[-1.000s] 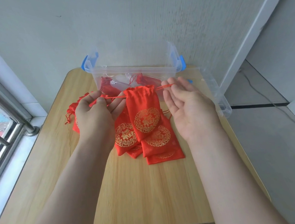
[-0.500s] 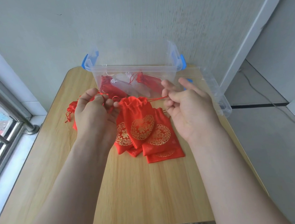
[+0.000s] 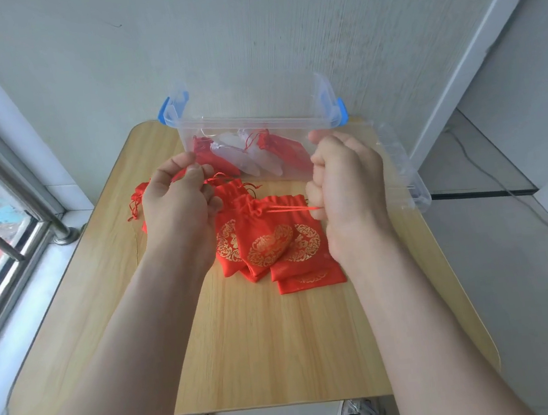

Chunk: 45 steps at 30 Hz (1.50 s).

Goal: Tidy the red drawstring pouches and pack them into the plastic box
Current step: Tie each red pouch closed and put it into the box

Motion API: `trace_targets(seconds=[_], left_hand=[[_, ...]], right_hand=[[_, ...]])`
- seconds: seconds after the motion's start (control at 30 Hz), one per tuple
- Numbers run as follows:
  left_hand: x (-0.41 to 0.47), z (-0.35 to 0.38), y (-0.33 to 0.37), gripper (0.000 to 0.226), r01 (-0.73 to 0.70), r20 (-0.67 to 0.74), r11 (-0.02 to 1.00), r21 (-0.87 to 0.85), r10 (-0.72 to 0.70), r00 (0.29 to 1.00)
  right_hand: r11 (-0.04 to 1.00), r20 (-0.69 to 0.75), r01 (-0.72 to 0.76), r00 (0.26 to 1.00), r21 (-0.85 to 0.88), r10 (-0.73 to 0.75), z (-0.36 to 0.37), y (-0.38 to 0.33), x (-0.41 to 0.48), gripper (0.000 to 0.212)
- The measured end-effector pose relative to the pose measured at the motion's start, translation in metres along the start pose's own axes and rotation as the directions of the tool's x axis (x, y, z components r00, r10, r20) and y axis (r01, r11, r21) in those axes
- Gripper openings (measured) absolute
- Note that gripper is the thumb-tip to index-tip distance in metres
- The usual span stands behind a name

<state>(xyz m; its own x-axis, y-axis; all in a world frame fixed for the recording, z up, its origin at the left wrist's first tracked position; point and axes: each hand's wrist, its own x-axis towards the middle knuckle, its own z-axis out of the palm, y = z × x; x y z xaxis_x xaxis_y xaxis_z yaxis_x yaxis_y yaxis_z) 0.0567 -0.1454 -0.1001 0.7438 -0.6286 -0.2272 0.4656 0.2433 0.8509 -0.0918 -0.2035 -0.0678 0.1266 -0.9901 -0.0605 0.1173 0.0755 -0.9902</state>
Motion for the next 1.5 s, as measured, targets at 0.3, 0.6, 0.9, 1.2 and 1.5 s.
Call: trace_targets(seconds=[0.3,0.6,0.9,1.2,1.5], left_hand=[[-0.01,-0.007,-0.001,0.018,-0.185,0.042,0.958,0.219,0.18,0.983],[-0.017,-0.012,-0.002,0.014,-0.202,0.083,0.942,0.268,0.186,0.979],[-0.024,-0.004,0.004,0.021,-0.078,0.147,0.996,0.049,0.07,0.987],[-0.029,0.0,0.008,0.035,-0.021,0.319,0.997,0.071,-0.002,0.948],[-0.034,0.001,0.003,0.032,-0.457,0.246,0.662,0.595,0.392,0.887]], right_hand=[[0.809,0.094,0.207,0.978,-0.55,-0.187,-0.008,0.008,-0.003,0.013],[0.645,0.627,0.333,0.72,-0.688,0.298,-0.016,0.003,-0.029,0.02],[0.795,0.649,0.247,0.726,-0.555,0.227,-0.011,0.006,-0.027,0.052],[0.889,0.651,0.198,0.747,-0.414,0.137,0.002,0.015,-0.027,0.018],[0.871,0.393,0.382,0.885,-0.31,-0.248,0.004,0.013,-0.014,0.031]])
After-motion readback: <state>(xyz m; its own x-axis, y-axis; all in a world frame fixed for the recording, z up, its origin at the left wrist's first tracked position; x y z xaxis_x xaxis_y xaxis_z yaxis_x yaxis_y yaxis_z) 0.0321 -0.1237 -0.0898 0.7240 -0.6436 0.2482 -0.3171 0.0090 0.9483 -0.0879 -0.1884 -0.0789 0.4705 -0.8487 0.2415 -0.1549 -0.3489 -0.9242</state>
